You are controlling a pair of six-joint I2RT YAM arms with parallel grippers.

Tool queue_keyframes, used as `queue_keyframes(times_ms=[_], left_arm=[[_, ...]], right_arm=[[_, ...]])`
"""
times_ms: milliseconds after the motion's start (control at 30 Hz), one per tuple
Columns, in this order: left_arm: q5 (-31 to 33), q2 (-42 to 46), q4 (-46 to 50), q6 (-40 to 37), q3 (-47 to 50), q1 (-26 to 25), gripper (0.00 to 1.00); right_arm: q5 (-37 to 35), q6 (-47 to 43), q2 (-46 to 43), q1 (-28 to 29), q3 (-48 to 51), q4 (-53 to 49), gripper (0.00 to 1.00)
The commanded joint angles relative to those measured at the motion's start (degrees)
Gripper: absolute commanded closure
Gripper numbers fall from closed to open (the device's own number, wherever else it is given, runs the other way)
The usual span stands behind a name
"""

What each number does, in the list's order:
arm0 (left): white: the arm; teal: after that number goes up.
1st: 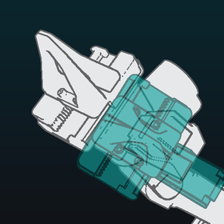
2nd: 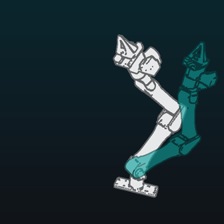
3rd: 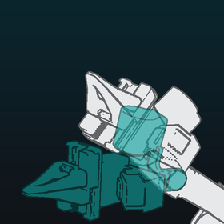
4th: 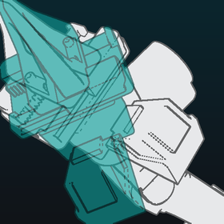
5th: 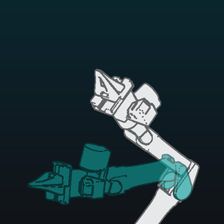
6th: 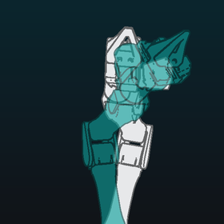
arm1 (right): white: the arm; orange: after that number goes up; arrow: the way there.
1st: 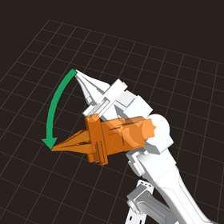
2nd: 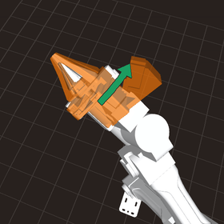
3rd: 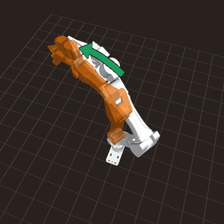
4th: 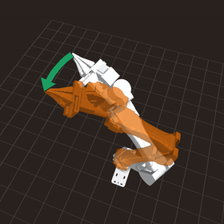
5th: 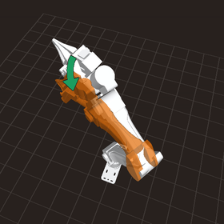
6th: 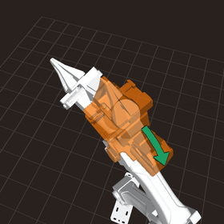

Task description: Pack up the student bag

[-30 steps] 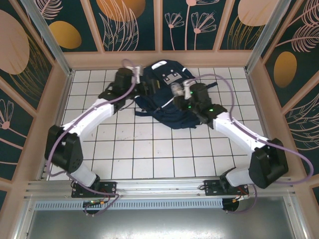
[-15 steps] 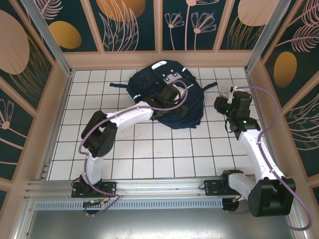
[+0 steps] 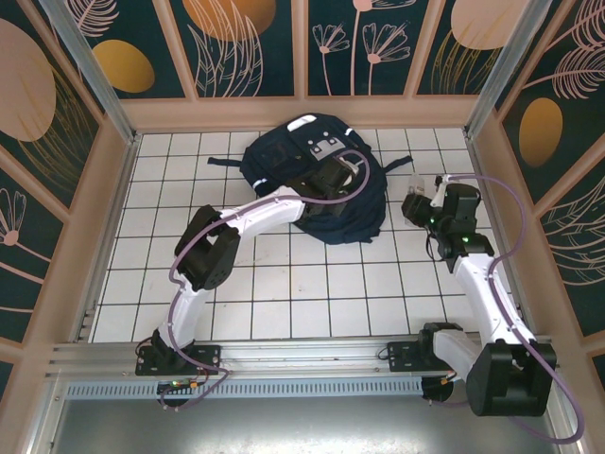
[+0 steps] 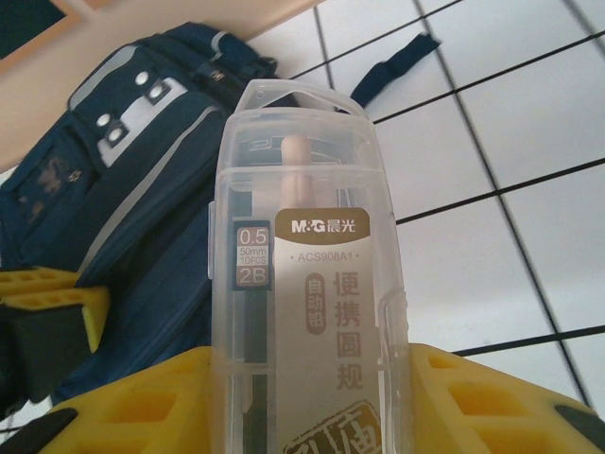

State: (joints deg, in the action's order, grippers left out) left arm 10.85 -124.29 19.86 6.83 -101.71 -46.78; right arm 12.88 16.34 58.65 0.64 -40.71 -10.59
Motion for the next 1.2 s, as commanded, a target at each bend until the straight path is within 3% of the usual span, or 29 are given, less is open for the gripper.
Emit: queue_keyframes(times_ms=[0, 300, 467, 767, 1000, 1167], left_arm=[[0.7, 0.8, 2.5, 0.4, -2.5, 0.7, 1.0], [-6.2, 6.6, 3.0, 6.2, -1.8, 4.0, 1.0], [-10.5, 8.7, 0.8, 10.0, -1.0, 5.4, 1.0], [-15.5, 10.7, -2.6, 13.4, 1.3, 5.4, 1.0], [-16.3, 12.4, -6.0, 15.8, 4.2, 5.4, 1.0], [-19.2, 12.6, -9.0, 17.9, 5.3, 5.5, 1.0]], right_arm=[[5.8, 3.3, 2.3, 1.5, 0.3, 6.9, 0.56], [6.3, 7.5, 13.6, 10.0, -2.7, 15.9, 0.56], [9.8, 13.3, 20.5, 11.2, -3.7, 23.7, 0.56], [12.0, 17.9, 31.1, 13.7, -11.0, 28.6, 0.55], [10.0, 23.3, 38.9, 15.1, -15.9, 29.3, 0.55], [6.4, 34.4, 40.1, 16.6, -11.6, 40.8, 0.56]])
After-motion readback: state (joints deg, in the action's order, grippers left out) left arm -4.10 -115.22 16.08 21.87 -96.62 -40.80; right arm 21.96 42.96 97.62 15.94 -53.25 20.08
